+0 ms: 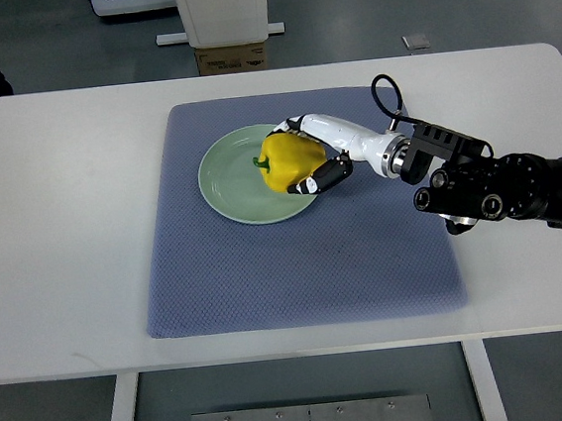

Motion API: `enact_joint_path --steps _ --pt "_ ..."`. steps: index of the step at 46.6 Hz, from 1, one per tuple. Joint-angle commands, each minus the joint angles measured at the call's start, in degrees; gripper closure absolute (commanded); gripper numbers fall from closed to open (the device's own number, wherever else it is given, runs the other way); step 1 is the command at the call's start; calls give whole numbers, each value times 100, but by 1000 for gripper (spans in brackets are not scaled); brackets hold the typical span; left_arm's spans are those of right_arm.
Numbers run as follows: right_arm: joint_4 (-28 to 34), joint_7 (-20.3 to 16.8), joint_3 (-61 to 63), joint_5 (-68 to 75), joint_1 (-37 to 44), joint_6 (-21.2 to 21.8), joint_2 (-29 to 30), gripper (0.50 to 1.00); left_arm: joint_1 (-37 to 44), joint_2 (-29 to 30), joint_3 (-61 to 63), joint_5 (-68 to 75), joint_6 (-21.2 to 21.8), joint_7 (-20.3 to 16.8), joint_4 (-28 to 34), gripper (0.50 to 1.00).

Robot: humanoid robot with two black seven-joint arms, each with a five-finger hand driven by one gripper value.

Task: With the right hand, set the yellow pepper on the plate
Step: 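Carry the pepper with the right hand onto the green plate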

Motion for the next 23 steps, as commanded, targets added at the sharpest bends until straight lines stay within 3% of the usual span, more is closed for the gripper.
enact_joint_path --steps 1,21,22,23 --pt "-55 -30 1 70 -32 -2 183 1000 -4 0 -2 4 -2 -1 -1 500" --pt "-310 -109 1 105 -147 -11 456 1000 -4 0 -2 4 -2 -1 -1 500" --pt "-319 -100 1 105 -164 -11 456 945 -4 0 -2 -5 -2 -1 -1 500" --pt "-336 -109 1 105 -182 -11 456 658 -4 0 -2 -5 -2 -1 -1 500"
